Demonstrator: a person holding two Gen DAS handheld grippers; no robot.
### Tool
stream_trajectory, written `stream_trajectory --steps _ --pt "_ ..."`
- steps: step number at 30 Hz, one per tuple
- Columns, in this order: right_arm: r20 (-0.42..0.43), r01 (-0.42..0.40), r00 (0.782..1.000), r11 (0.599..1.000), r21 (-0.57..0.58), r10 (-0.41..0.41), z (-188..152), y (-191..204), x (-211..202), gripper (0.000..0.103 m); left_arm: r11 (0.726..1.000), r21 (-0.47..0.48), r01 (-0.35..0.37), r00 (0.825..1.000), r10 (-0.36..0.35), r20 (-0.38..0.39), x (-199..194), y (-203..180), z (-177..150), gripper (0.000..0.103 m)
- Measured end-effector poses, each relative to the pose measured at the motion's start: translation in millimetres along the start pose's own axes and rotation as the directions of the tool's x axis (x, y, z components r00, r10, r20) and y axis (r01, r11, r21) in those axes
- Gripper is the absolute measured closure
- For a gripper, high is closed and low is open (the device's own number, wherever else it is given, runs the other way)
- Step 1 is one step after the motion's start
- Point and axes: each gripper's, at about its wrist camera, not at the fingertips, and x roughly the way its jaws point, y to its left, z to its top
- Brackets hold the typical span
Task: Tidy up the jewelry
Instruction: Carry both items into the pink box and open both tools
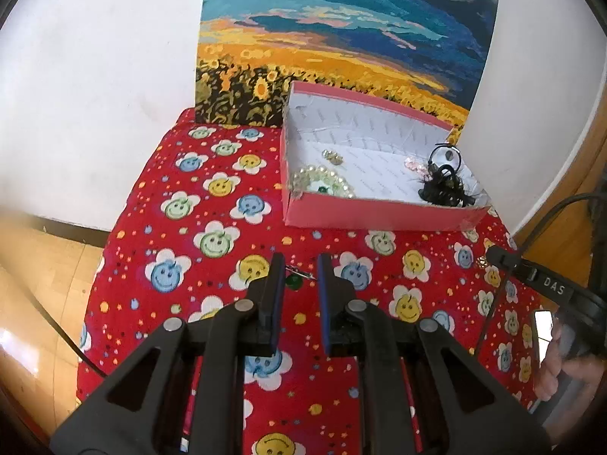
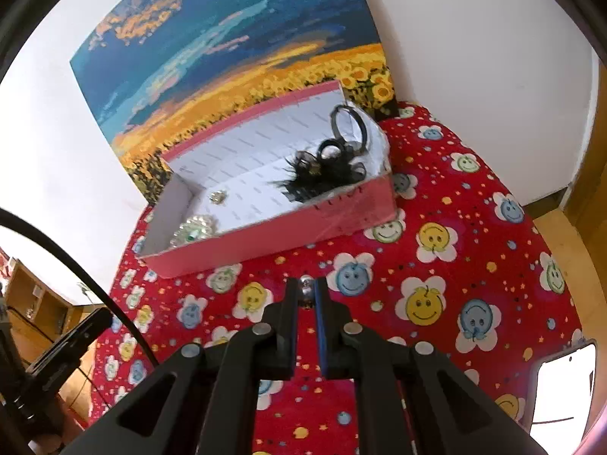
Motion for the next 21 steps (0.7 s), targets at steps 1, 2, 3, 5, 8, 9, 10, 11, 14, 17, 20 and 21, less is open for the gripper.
stream_trajectory --steps 1,2,3,5,8,9,10,11,14,17,20,21 --pt "0.007 -0.003 1.0 1.0 -0.003 0.004 1 2 -3 0.094 1.0 0.004 0.001 1.0 -0.001 0.004 0 -1 2 0.094" --pt "0.015 -0.007 1.0 1.0 -0.007 0.008 3 4 -6 0.094 1.0 0.007 0.003 1.0 -0.003 0.008 -1 -2 5 0.094" --pt "0.025 -0.014 1.0 1.0 -0.011 0.014 4 6 -9 0.094 1.0 0.012 0.004 1.0 -0.005 0.012 -1 -4 7 0.094" --pt "0.039 -0.03 0.999 0.999 -0.016 0.031 7 9 -14 0.094 1.0 0.024 0.008 1.0 -0.008 0.021 -1 -7 13 0.094" --pt "0.052 -0.069 0.996 0.998 -0.013 0.07 13 13 -19 0.094 0.999 0.033 0.017 0.999 -0.018 0.033 1 -12 23 0.094" --pt "0.052 -0.078 0.996 0.997 -0.014 0.078 15 14 -20 0.094 0.999 0.039 0.024 0.999 -0.025 0.039 2 -14 28 0.094" --pt "0.055 -0.08 0.995 0.997 -0.02 0.081 18 16 -21 0.094 0.999 0.045 0.027 0.999 -0.029 0.043 3 -16 31 0.094" --pt "0.059 -0.077 0.995 0.997 -0.025 0.078 20 17 -21 0.094 0.998 0.052 0.028 0.998 -0.03 0.046 5 -18 34 0.094" --pt "0.077 -0.075 0.994 0.997 -0.029 0.077 30 22 -20 0.094 0.997 0.066 0.037 0.998 -0.04 0.045 14 -24 46 0.094" --pt "0.09 -0.086 0.992 0.996 -0.024 0.088 41 25 -16 0.094 0.996 0.08 0.043 0.998 -0.047 0.045 24 -31 56 0.094" --pt "0.101 -0.091 0.99 0.996 -0.025 0.094 49 29 -10 0.094 0.995 0.088 0.048 0.998 -0.052 0.041 36 -37 62 0.094" --pt "0.104 -0.097 0.99 0.995 -0.023 0.099 51 29 -8 0.094 0.995 0.087 0.051 0.998 -0.054 0.037 40 -37 64 0.094"
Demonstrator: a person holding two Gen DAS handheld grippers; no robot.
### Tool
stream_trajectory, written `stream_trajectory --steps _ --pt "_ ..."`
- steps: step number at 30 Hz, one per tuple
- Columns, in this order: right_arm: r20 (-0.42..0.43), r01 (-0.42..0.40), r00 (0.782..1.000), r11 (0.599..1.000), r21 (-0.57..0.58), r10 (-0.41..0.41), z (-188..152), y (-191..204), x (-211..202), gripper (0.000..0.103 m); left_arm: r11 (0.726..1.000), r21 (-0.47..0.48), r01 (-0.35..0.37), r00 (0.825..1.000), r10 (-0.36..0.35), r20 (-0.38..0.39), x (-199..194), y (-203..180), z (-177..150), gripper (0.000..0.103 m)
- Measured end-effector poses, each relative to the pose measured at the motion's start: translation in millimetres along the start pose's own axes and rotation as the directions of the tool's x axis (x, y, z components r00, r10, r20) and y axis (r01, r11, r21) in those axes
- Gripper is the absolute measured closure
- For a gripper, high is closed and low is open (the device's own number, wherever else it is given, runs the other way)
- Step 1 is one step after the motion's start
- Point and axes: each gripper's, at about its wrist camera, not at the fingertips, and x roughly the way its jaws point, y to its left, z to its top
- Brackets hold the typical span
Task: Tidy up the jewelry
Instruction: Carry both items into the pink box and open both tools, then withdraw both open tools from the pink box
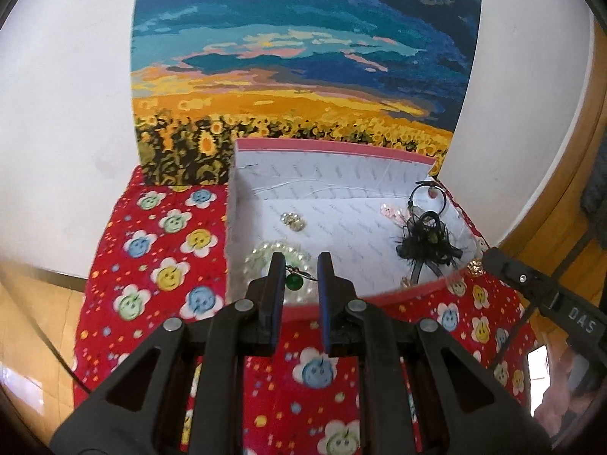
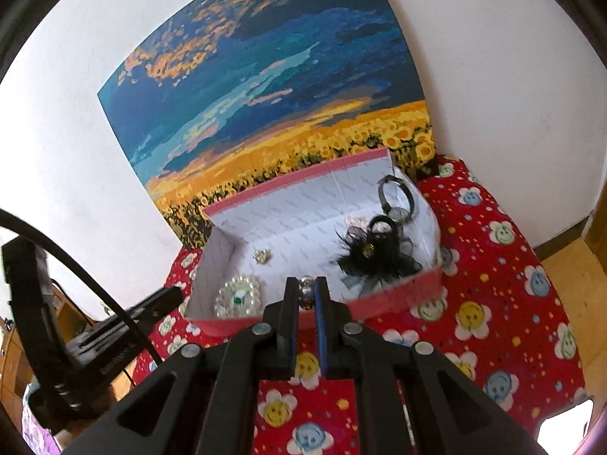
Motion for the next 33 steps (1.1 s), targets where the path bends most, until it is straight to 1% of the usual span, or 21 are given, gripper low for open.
stream_trajectory --steps 4,7,9,13,18,21,23,26,30,31,33 --pt "0.028 0.017 0.999 1.0 0.006 -0.017 6 1 12 0.094 1.0 0.007 -0.009 1.0 0.01 -0.021 23 -4 4 0.094" --pt "0.029 0.005 1.0 0.999 0.041 -0.006 8 -2 23 0.094 1.0 0.013 -0.008 1.0 0.009 -0.028 36 -6 6 0.094" --pt "0.031 0.023 0.999 0.999 0.045 -0.025 8 -2 33 0.094 1.0 0.023 -0.021 0.999 0.022 -0.031 44 -8 5 0.094" --pt "-0.001 0.034 0.999 0.998 0.052 -0.034 2 -5 53 0.094 0.999 0.035 -0.032 0.998 0.034 -0.053 57 -9 2 0.094" --pt "-0.014 0.061 0.998 0.997 0.043 -0.06 -2 -11 67 0.094 0.999 0.029 -0.03 0.996 0.032 -0.082 72 -8 -2 0.094" --pt "-0.027 0.053 0.998 0.997 0.059 -0.051 -4 -18 75 0.094 0.999 0.031 -0.032 0.995 0.034 -0.095 79 -7 -5 0.094" --pt "-0.036 0.055 0.998 0.996 0.071 -0.053 -6 -21 80 0.094 0.998 0.042 -0.042 0.995 0.045 -0.091 79 -8 -5 0.094" --pt "-0.038 0.058 0.998 0.996 0.075 -0.055 -6 -23 84 0.094 0.999 0.037 -0.035 0.995 0.039 -0.089 80 -7 -6 0.094" --pt "-0.03 0.043 0.999 0.995 0.089 -0.041 -7 -23 84 0.092 0.998 0.055 -0.034 0.995 0.039 -0.093 80 -9 -6 0.093" --pt "-0.03 0.028 0.999 0.994 0.101 -0.025 -7 -25 84 0.088 0.998 0.059 -0.035 0.995 0.04 -0.094 80 -10 -6 0.092" --pt "-0.029 0.004 1.0 0.993 0.114 0.0 -6 -26 83 0.082 0.998 0.051 -0.034 0.995 0.039 -0.097 79 -10 -5 0.086"
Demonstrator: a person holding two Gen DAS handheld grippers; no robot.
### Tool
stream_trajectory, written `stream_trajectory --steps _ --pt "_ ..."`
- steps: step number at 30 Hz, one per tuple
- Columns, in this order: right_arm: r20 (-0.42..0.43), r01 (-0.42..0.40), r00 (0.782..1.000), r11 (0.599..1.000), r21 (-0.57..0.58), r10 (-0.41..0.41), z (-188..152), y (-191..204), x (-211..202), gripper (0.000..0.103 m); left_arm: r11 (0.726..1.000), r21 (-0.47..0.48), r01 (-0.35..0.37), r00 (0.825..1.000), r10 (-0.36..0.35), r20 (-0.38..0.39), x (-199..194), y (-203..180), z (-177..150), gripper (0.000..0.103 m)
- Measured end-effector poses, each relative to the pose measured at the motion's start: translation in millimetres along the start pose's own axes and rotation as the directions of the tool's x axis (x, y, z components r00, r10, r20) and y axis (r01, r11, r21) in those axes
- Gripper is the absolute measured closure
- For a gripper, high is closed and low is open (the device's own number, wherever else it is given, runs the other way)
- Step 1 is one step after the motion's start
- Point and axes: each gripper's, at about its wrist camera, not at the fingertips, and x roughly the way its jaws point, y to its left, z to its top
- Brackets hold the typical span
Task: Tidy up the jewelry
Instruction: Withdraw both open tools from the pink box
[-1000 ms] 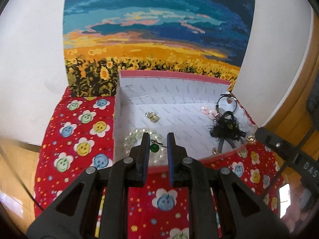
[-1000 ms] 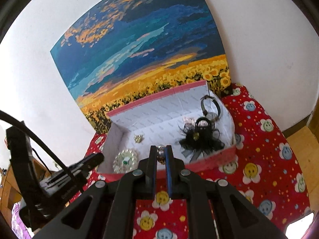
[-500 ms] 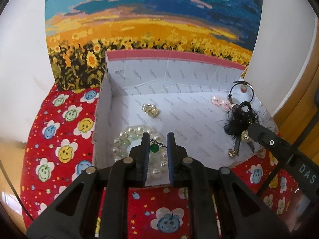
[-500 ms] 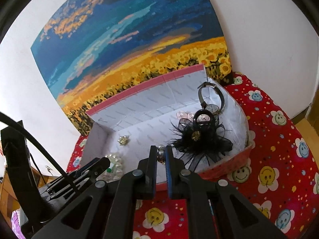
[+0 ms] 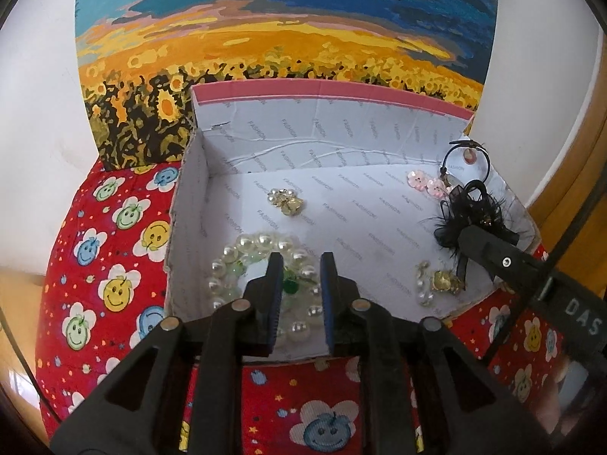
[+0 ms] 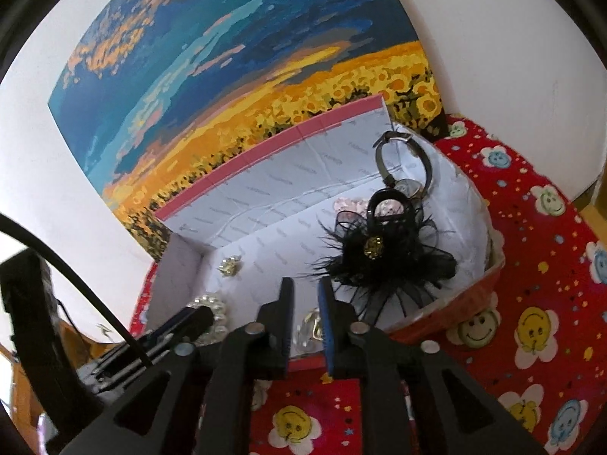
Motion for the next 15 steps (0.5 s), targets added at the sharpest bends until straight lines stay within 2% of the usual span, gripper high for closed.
stream_trajectory --steps 1,3,5,10,15 --pt "0.0 -0.009 1.0 1.0 0.007 0.009 0 0 -2 0.079 1.0 -0.003 0.004 1.0 -0.004 -0.001 -1 0 1 0.084" --pt "-0.002 -0.05 0.999 0.998 0.041 0.05 0 0 -7 0.068 1.0 -0.01 0.011 1.0 -0.011 0.001 -5 -1 1 0.066" --pt "0.005 -0.081 0.997 0.995 0.067 0.08 0 1 -14 0.06 1.0 -0.013 0.006 1.0 -0.006 0.011 -13 -1 2 0.057" --pt "0.057 -0.072 0.996 0.997 0.041 0.07 -1 6 -42 0.045 0.999 -0.033 0.005 0.999 -0.004 0.035 -36 1 3 0.051" --pt "0.042 -0.08 0.996 0.997 0.011 0.079 -9 10 -64 0.037 0.999 -0.036 0.001 0.999 0.001 0.045 -61 2 -8 0.044"
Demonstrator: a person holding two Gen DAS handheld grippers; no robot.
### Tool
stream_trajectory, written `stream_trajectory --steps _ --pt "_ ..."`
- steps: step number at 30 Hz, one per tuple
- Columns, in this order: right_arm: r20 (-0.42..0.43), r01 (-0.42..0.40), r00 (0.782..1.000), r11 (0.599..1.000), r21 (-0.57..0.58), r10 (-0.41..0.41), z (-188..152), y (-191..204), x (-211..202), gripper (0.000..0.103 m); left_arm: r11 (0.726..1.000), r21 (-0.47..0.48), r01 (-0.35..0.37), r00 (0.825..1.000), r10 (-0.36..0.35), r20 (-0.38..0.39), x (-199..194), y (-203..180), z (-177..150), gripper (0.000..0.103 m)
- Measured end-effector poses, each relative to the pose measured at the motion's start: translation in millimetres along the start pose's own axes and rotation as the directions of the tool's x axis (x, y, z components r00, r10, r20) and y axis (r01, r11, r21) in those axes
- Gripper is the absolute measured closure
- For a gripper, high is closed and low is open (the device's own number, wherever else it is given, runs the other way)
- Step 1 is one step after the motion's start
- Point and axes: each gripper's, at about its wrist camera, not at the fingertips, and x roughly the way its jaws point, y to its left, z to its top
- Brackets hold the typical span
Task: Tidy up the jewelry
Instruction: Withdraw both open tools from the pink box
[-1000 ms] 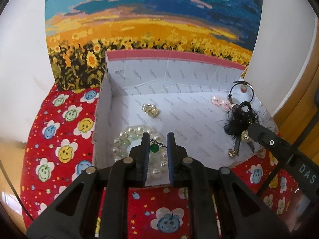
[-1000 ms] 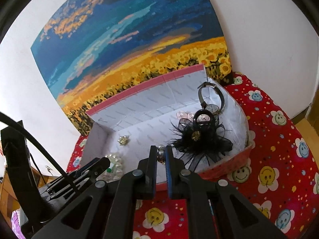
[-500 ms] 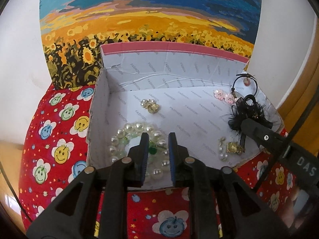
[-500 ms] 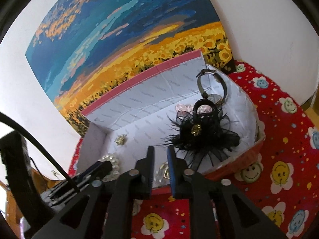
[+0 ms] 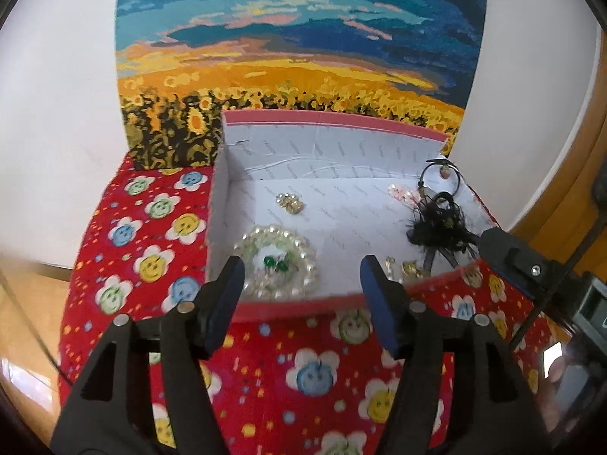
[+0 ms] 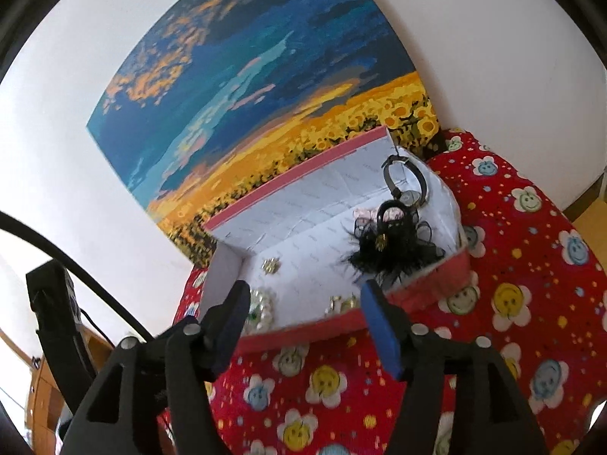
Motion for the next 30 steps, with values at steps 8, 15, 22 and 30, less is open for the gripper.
stream_trajectory --steps 8,15,22,30 --pt "-0.027 0.019 0.999 0.996 -0.092 -0.022 -23 12 -31 0.034 0.999 -0.036 -0.003 1.0 0.002 -0.003 -38 8 -24 0.035" --pt "-0.023 0.048 0.998 0.985 -0.165 -0.052 -43 15 -56 0.029 0.999 -0.024 -0.041 0.999 0.041 -0.009 -57 7 -50 0.031" --pt "-0.046 0.107 0.992 0.966 -0.236 -0.121 -66 8 -59 0.029 0.997 -0.022 -0.075 0.997 0.074 -0.023 -55 -1 -70 0.028" --pt "-0.067 0.203 0.97 0.93 -0.307 -0.235 -86 -13 -43 0.029 0.985 0.013 -0.171 0.984 0.171 -0.05 -30 -14 -91 0.027"
